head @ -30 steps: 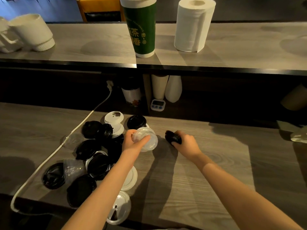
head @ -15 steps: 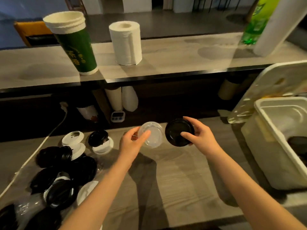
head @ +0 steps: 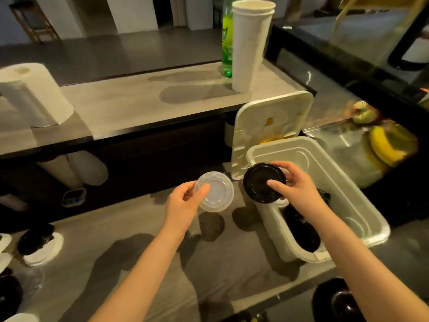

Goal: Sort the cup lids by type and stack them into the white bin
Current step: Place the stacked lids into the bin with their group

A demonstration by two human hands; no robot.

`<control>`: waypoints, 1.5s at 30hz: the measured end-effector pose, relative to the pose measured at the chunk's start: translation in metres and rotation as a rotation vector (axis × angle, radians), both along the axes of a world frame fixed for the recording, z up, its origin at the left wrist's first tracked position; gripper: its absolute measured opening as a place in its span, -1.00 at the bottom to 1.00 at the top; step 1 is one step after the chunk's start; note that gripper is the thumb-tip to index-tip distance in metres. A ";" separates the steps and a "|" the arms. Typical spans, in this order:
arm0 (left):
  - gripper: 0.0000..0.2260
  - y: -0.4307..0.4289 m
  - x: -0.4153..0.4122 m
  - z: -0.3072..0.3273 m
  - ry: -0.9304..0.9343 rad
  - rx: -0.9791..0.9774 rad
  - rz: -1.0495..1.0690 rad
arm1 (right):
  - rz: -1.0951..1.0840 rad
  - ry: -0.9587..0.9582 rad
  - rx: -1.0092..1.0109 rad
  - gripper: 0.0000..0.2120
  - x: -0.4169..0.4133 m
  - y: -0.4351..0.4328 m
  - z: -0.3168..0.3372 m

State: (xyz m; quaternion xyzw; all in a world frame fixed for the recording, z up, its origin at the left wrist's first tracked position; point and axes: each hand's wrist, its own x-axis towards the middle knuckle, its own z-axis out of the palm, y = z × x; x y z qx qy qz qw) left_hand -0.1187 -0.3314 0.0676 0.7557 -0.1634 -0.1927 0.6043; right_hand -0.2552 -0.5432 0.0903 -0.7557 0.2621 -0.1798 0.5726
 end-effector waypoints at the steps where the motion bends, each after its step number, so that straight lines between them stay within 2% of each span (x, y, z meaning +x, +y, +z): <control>1: -0.52 -0.014 -0.005 0.000 0.015 0.000 0.005 | -0.005 0.011 -0.001 -0.64 -0.007 -0.017 0.000; 3: -0.71 -0.040 -0.016 0.002 0.024 0.024 0.007 | -0.003 0.052 -0.010 -0.66 -0.018 -0.050 -0.002; 6: -0.79 -0.068 -0.029 0.001 0.029 0.043 0.010 | 0.077 0.160 -0.036 -0.65 -0.030 -0.089 -0.008; 11: -0.67 -0.096 -0.051 -0.003 0.077 0.009 0.028 | 0.373 0.404 -0.070 -0.64 -0.048 -0.116 -0.019; 12: -0.66 -0.100 -0.054 -0.004 0.078 0.012 0.028 | 0.399 0.418 -0.082 -0.62 -0.049 -0.118 -0.020; 16: -0.40 -0.109 -0.062 -0.008 0.069 0.041 0.043 | 0.499 0.478 -0.010 -0.62 -0.054 -0.127 -0.023; 18: -0.39 -0.111 -0.065 -0.008 0.068 0.040 0.048 | 0.590 0.517 -0.030 -0.60 -0.055 -0.121 -0.025; 21: -0.49 -0.112 -0.067 -0.007 0.072 0.046 0.051 | 0.705 0.602 -0.185 -0.55 -0.053 -0.103 -0.030; 23: -0.47 -0.112 -0.067 -0.006 0.076 0.040 0.058 | 0.737 0.636 -0.350 -0.49 -0.053 -0.093 -0.035; 28: -0.56 -0.110 -0.069 -0.007 0.076 0.047 0.062 | 0.685 0.643 -0.771 -0.49 -0.061 -0.078 -0.042; 30: -0.53 -0.110 -0.072 -0.008 0.075 0.051 0.063 | 0.688 0.661 -0.862 -0.52 -0.063 -0.077 -0.045; 34: -0.48 -0.111 -0.075 -0.010 0.084 0.038 0.068 | 0.706 0.625 -0.843 -0.54 -0.065 -0.079 -0.044; 37: -0.43 -0.113 -0.074 -0.010 0.076 0.027 0.069 | 0.547 0.421 -0.748 -0.63 -0.062 -0.090 -0.038; 39: -0.42 -0.114 -0.073 -0.010 0.072 0.026 0.068 | 0.460 0.389 -0.757 -0.64 -0.056 -0.107 -0.036; 41: -0.45 -0.117 -0.071 -0.010 0.068 0.024 0.065 | 0.521 0.511 -0.738 -0.44 -0.047 -0.125 -0.035; 43: -0.48 -0.121 -0.071 -0.010 0.069 0.019 0.055 | 0.670 0.704 -0.694 -0.24 -0.039 -0.137 -0.034; 45: -0.51 -0.125 -0.073 -0.011 0.073 0.018 0.037 | 0.782 0.816 -0.685 -0.19 -0.032 -0.142 -0.033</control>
